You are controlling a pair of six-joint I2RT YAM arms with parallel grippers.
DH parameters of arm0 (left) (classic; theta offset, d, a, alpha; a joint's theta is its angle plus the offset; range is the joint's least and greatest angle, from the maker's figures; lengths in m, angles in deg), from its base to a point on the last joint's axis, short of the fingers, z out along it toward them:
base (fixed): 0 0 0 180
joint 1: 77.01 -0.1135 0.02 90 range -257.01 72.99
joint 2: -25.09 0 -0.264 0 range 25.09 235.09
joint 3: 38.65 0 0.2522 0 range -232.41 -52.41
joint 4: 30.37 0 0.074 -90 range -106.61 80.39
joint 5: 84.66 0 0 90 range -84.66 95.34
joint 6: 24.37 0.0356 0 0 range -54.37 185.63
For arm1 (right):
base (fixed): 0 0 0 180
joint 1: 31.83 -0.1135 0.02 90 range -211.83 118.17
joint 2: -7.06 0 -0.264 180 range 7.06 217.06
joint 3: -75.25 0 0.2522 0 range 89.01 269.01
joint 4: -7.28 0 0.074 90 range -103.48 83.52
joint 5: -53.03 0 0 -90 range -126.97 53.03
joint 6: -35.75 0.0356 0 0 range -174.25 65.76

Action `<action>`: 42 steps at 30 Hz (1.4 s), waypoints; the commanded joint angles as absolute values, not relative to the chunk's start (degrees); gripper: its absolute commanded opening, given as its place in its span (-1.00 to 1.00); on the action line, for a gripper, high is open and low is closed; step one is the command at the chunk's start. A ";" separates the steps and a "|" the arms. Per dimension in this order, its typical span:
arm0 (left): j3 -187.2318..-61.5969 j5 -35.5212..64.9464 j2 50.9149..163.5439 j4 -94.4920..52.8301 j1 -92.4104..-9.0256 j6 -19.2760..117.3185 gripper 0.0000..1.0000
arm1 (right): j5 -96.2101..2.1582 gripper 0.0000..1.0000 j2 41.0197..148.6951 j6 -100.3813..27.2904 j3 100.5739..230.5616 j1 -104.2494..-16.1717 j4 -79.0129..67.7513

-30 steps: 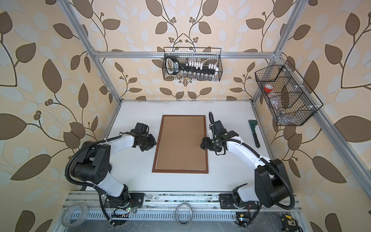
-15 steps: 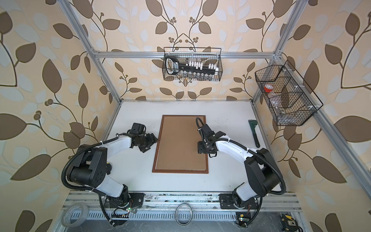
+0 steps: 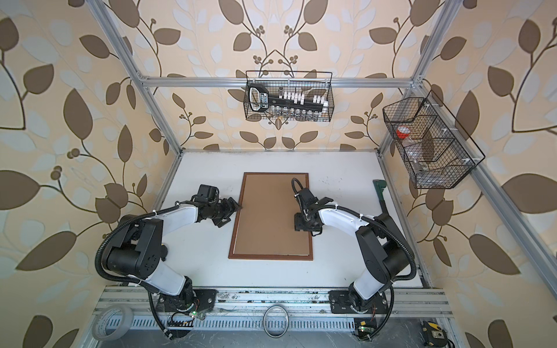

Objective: Put the photo into the frame

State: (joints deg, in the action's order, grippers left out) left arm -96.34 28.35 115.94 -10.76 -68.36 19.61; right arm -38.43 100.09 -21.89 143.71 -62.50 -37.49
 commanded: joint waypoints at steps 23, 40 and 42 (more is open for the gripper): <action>-101.70 21.91 112.65 0.12 -67.37 25.02 0.57 | -40.90 0.29 98.00 -25.01 150.93 -57.29 -38.70; -118.40 17.13 128.21 -2.91 -68.57 24.61 0.70 | -28.81 0.40 120.29 -28.88 174.12 -54.86 -30.17; -117.86 17.75 129.30 -3.84 -68.57 23.61 0.69 | -27.77 0.37 123.09 -30.08 176.75 -56.15 -29.99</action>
State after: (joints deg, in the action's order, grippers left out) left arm -117.06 18.20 128.50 -2.39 -68.45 24.81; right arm -30.19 119.81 -27.68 172.80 -54.22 -31.04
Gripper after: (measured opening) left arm 0.850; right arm 0.695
